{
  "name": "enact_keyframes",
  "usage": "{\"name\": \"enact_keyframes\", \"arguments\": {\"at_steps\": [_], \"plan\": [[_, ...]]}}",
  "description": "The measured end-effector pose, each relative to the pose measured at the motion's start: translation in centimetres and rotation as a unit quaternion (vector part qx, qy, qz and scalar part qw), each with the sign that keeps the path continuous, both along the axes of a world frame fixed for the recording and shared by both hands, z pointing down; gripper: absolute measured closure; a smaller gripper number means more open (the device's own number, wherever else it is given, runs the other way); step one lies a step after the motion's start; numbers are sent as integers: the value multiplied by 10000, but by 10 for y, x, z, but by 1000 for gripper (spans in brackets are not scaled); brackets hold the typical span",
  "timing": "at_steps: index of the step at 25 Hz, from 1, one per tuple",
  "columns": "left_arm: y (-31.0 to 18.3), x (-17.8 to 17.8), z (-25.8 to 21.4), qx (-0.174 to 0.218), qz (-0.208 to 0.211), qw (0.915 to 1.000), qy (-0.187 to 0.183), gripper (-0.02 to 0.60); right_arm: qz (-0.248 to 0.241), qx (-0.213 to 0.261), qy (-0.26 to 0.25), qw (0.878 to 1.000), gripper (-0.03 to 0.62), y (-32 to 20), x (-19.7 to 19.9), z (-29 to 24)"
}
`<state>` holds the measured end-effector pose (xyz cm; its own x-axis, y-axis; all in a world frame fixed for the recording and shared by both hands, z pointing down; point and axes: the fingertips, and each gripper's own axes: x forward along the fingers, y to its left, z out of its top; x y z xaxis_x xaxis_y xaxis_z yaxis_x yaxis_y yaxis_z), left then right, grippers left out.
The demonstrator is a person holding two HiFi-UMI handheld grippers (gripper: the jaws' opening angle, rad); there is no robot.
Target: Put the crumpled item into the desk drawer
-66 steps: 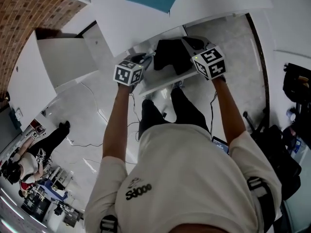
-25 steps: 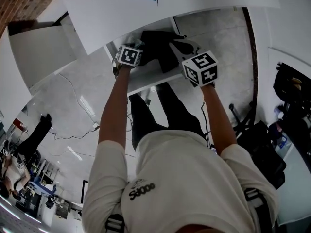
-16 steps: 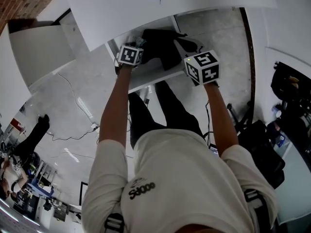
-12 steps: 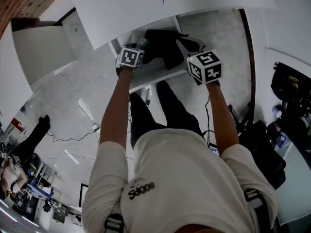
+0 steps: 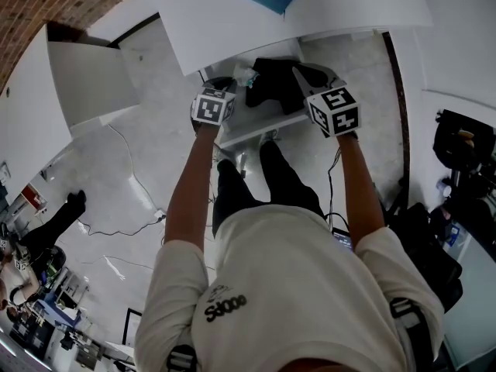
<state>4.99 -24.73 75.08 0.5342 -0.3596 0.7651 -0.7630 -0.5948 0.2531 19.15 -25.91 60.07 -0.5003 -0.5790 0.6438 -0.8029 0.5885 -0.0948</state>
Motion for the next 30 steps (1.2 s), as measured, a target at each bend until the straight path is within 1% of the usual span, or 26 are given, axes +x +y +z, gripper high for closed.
{"name": "enact_keyframes", "arguments": {"at_steps": [3, 5, 8, 11, 13, 16, 20, 24, 28, 30], "plan": [[-7, -25, -39, 342, -319, 9985, 267, 560, -230, 276, 133, 9993, 591, -1, -20, -27], [-10, -42, -66, 573, -412, 9969, 341, 563, -371, 437, 155, 9982, 591, -4, -31, -47], [-17, -68, -113, 1060, -460, 9926, 370, 563, -594, 787, 296, 9947, 591, -14, -49, -82], [-26, -102, -166, 1660, -583, 9841, 253, 563, -743, 1203, 456, 9889, 591, -26, -65, -123], [-31, -127, -198, 2030, -687, 9767, 125, 563, -824, 1452, 505, 9847, 591, -31, -77, -149], [-35, -163, -240, 2474, -847, 9652, -14, 563, -925, 1797, 492, 9781, 591, -34, -95, -185], [-42, -199, -296, 3021, -1091, 9467, -260, 563, -1014, 2175, 482, 9696, 591, -37, -111, -223], [-47, -214, -351, 3537, -1012, 9282, -555, 563, -1125, 2495, 403, 9610, 591, -39, -129, -255], [-46, -215, -404, 4010, -947, 9101, -447, 563, -1126, 2817, 468, 9517, 591, -39, -142, -284], [-45, -217, -424, 4230, -972, 8997, -470, 563, -1146, 2974, 420, 9469, 591, -38, -147, -298]]}}
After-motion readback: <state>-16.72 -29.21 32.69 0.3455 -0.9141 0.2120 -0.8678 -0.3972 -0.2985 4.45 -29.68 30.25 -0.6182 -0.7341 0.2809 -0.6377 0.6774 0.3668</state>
